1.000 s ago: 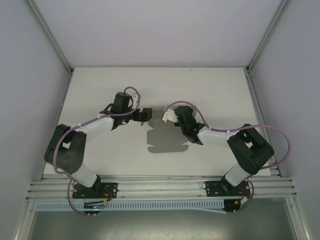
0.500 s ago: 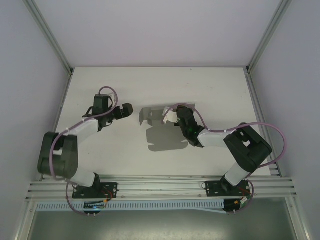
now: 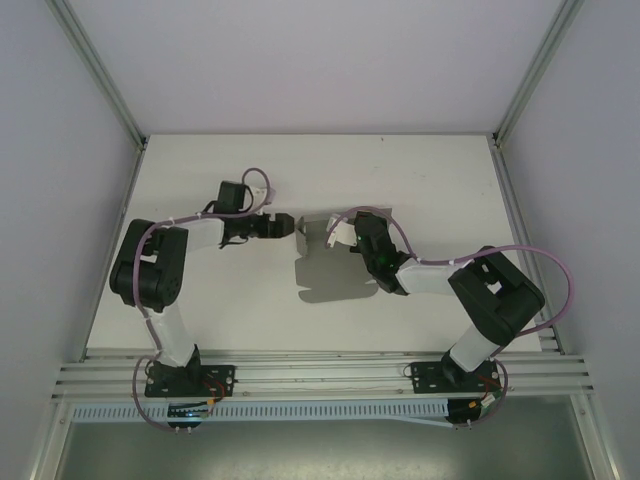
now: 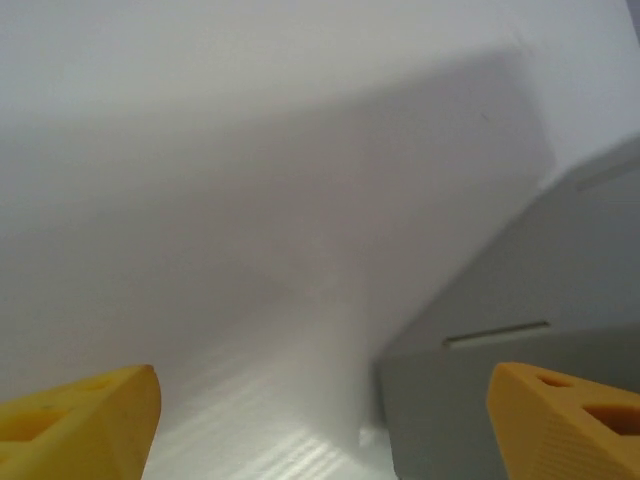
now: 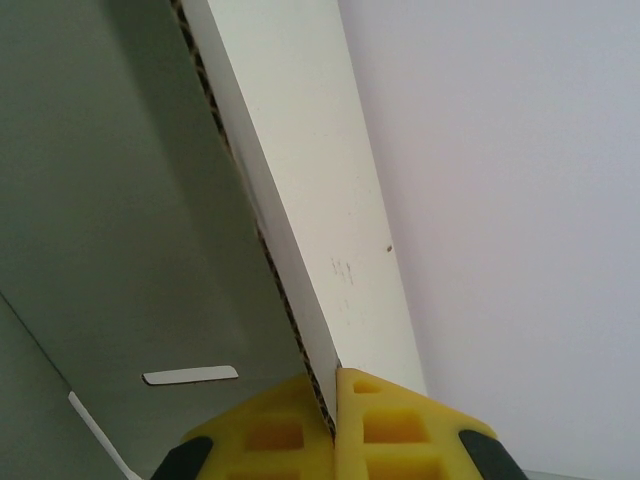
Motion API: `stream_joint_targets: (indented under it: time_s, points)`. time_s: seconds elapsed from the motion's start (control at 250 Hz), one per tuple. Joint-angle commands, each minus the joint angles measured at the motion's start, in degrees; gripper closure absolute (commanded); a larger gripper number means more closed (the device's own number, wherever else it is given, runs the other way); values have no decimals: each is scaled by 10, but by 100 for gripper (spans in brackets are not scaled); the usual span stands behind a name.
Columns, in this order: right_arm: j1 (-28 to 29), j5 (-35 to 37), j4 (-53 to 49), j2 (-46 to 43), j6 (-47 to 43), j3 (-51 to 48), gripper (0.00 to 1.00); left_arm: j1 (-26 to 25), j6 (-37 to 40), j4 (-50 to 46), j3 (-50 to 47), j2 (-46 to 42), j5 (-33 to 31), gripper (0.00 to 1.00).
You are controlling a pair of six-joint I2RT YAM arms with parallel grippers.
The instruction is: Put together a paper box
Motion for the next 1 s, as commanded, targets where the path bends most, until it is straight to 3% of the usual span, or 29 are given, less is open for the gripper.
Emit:
stream_joint_targets:
  time_s: [0.0, 0.292, 0.592, 0.755, 0.959, 0.995]
  points:
    - [4, -2, 3, -3, 15, 7, 100, -17, 27, 13, -30, -20, 32, 20]
    - [11, -6, 1, -4, 7, -1, 100, -32, 37, 137, -111, -56, 81, 21]
    - [23, -3, -6, -6, 10, -12, 100, -44, 78, 167, -80, -29, 102, 38]
    - [40, 11, -32, -7, 20, -9, 100, -78, 84, 175, -79, -31, -10, 45]
    - [70, 49, -23, 0, 21, -30, 100, -105, 51, 220, -94, -25, -87, 45]
    - [75, 56, -15, 0, 20, -38, 100, -112, 43, 221, -100, -29, -123, 39]
